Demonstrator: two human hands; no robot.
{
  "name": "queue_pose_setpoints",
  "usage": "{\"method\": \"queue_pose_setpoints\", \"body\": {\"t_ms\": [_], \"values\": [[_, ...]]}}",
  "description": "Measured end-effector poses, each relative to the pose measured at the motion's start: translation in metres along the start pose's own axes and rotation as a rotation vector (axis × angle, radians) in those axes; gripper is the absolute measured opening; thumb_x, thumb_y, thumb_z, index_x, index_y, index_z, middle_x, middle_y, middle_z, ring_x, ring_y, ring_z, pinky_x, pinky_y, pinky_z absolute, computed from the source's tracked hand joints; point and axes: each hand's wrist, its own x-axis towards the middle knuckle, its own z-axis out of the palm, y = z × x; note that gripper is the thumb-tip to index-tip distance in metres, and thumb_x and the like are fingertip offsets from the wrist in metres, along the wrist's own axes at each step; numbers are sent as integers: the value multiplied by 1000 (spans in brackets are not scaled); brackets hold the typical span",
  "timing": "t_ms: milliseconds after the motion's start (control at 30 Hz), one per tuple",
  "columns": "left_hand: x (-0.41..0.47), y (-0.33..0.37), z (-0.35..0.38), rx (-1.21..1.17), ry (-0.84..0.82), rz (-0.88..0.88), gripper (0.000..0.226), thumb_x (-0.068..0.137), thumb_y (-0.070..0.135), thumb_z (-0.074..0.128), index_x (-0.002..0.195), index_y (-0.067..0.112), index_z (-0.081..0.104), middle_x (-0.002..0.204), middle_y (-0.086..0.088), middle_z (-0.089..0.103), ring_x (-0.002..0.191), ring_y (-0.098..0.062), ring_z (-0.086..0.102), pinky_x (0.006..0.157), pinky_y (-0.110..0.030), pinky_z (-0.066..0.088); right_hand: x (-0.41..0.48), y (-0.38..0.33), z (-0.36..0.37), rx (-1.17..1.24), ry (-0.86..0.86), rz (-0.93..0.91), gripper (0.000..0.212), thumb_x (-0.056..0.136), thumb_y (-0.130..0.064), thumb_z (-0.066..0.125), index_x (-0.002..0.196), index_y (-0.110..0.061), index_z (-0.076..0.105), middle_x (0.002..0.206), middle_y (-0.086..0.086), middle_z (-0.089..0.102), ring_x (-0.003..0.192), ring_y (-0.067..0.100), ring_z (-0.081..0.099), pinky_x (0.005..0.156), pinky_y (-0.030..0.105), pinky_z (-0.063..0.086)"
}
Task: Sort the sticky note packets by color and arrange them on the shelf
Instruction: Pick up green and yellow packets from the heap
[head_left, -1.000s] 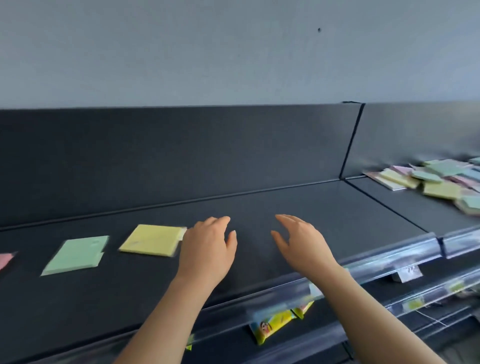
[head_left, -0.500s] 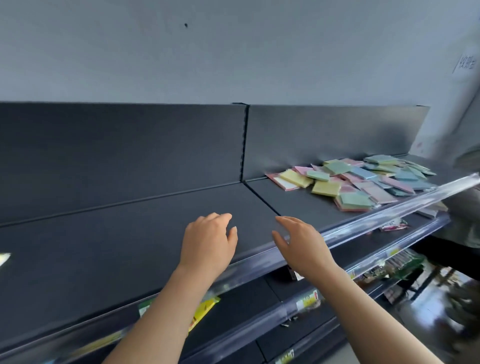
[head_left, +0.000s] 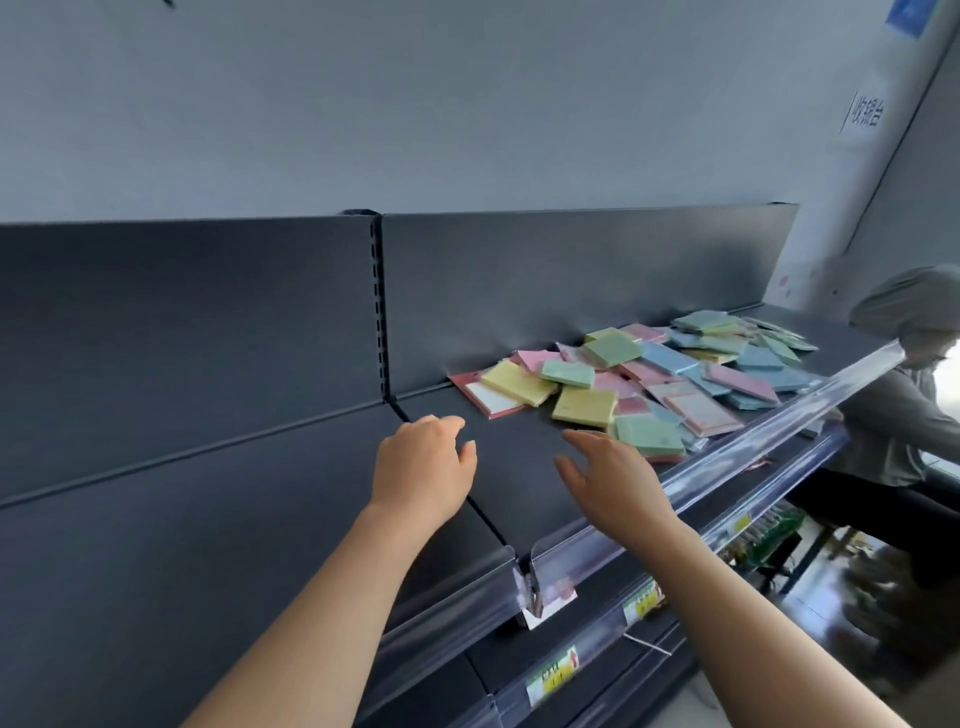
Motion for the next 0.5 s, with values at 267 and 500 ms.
{"method": "queue_pose_setpoints", "body": {"t_ms": [267,500], "values": [[88,24,44,14,-80,-64,27,96,34,47,106,14,61,107,-5,60,102,-27,55,82,-39,49,72,48,-6,-80,-24,44,40,95,-30,51,130,-12,54,135,6,55,122,27,51,96,34,41],[154,43,86,99,-137,-226,43,95,40,49,124,9,52,129,-10,51,119,-31,45,93,-36,40,130,96,1,-202,-145,14,58,81,-55,62,118,-12,51,121,5,56,112,25,51,91,34,39]]}}
